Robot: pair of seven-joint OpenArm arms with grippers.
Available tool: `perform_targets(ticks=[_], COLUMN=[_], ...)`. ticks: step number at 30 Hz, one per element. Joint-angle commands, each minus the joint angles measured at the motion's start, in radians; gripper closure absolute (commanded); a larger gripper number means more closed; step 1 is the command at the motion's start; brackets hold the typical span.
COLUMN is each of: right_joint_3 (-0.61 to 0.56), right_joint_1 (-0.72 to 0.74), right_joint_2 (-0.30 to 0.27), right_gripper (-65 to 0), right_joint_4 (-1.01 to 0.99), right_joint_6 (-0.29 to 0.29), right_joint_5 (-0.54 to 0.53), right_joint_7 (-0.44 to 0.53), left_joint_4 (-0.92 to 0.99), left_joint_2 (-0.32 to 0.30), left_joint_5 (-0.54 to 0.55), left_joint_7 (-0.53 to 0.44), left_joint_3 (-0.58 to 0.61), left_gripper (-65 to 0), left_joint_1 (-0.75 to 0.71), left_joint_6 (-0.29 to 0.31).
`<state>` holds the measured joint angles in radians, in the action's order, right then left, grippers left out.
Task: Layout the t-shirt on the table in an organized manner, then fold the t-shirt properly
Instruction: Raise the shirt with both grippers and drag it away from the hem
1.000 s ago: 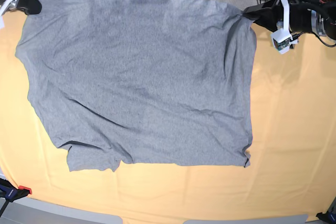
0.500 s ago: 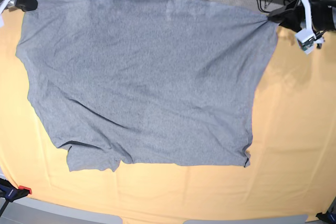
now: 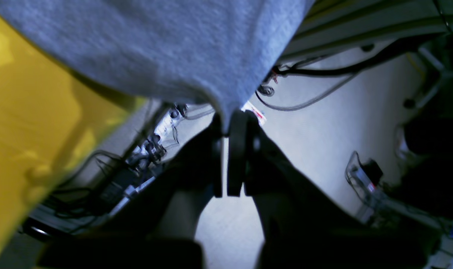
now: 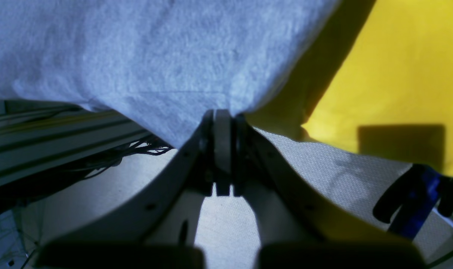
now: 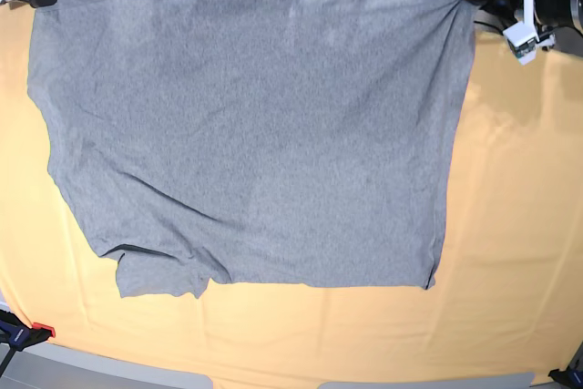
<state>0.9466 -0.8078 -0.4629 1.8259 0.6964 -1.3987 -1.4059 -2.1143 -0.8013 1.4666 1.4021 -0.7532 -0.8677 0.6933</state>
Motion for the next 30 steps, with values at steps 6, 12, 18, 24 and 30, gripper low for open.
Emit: perform_targets(ticks=[6,12,18,24,30], right_joint_3=[0.016,0.016,0.016,0.016,0.016], right_joint_1=[-0.012,-0.042,-0.096,-0.112,-0.108], right_joint_2=[-0.02,-0.02,-0.019,-0.019,-0.019], right_gripper=[0.0,0.0,0.0,0.0,0.0], right_joint_4=[0.014,0.014,0.014,0.013,0.014], right_joint_6=[0.002,0.002,0.002,0.002,0.002], right_joint_5=[-0.013,-0.013,-0.013,-0.018,-0.085], right_joint_7=[0.01,0.01,0.01,0.01,0.01], left_joint_4=[-0.013,-0.013,-0.013,-0.013,-0.013], left_joint_2=[-0.022,-0.034,-0.125,-0.151,-0.151], left_joint_5=[0.01,-0.019,-0.018,0.008,0.017], left_joint_7=[-0.006,-0.006,-0.006,-0.006,-0.006], left_joint_3=[-0.016,-0.016,-0.016,-0.016,-0.016], left_gripper=[0.0,0.0,0.0,0.0,0.0], left_joint_1=[-0.078,-0.102,-0.101,-0.099,-0.083], left_joint_6=[0.005,0.005,0.005,0.005,0.005])
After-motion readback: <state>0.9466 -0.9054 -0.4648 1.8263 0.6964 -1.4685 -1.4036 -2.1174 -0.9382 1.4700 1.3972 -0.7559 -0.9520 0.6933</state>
